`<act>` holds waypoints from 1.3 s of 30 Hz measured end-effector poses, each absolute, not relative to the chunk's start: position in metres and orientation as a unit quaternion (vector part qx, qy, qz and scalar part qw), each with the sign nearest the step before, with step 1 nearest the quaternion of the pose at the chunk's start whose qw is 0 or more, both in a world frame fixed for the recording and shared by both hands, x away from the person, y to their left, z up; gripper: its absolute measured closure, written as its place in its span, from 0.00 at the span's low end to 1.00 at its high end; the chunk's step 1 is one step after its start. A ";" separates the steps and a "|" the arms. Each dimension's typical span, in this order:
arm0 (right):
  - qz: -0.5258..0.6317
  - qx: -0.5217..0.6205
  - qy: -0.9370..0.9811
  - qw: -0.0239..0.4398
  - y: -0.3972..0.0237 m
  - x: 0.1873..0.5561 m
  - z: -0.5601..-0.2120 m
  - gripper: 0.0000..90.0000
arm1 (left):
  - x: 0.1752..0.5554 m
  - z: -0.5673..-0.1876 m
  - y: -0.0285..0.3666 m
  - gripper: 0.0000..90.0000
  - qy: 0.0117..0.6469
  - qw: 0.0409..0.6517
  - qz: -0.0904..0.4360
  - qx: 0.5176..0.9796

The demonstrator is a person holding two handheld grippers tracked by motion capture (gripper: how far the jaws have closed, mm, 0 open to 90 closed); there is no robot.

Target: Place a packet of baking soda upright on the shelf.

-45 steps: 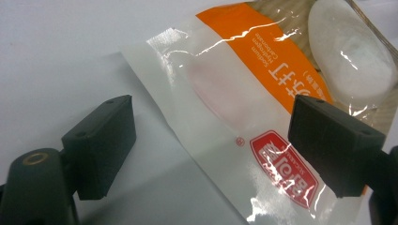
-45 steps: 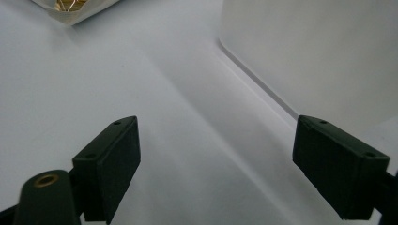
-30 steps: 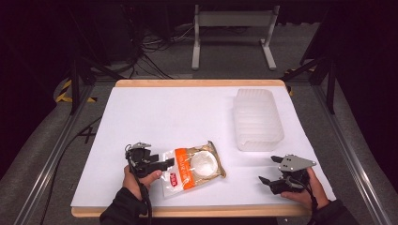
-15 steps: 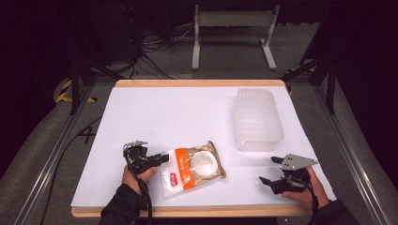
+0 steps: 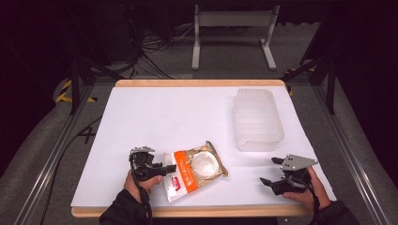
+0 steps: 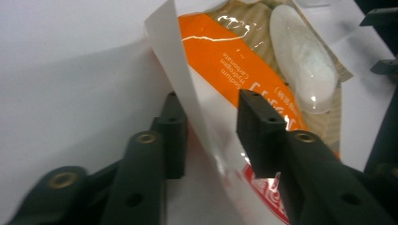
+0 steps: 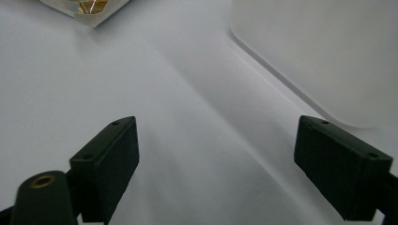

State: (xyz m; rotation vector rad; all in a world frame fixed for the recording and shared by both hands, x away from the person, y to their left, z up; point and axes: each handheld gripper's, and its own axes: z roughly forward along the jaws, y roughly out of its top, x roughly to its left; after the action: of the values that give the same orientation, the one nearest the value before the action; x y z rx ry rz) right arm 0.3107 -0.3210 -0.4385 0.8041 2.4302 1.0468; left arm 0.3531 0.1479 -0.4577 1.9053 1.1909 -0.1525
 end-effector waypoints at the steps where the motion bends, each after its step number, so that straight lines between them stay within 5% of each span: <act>1: 0.372 0.285 0.864 0.184 -0.320 0.311 -0.439 0.17 | 0.354 -0.458 0.146 0.84 0.472 0.427 -0.057 0.769; 6: 0.370 0.285 0.865 0.184 -0.320 0.311 -0.439 0.17 | 0.354 -0.458 0.143 0.99 0.456 0.423 -0.054 0.781; 17: 0.370 0.288 0.862 0.192 -0.322 0.312 -0.437 0.17 | 0.356 -0.431 0.139 1.00 0.394 0.453 0.013 0.800; 39: 0.371 0.305 0.857 0.188 -0.324 0.321 -0.438 0.17 | 0.370 -0.361 0.119 1.00 0.258 0.476 0.064 0.838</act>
State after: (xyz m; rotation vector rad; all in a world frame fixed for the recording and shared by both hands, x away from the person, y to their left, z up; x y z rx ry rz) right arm 0.3209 -0.3241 -0.4379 0.8573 2.4109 1.0433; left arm 0.3695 0.1193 -0.3611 2.0496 0.6309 0.1573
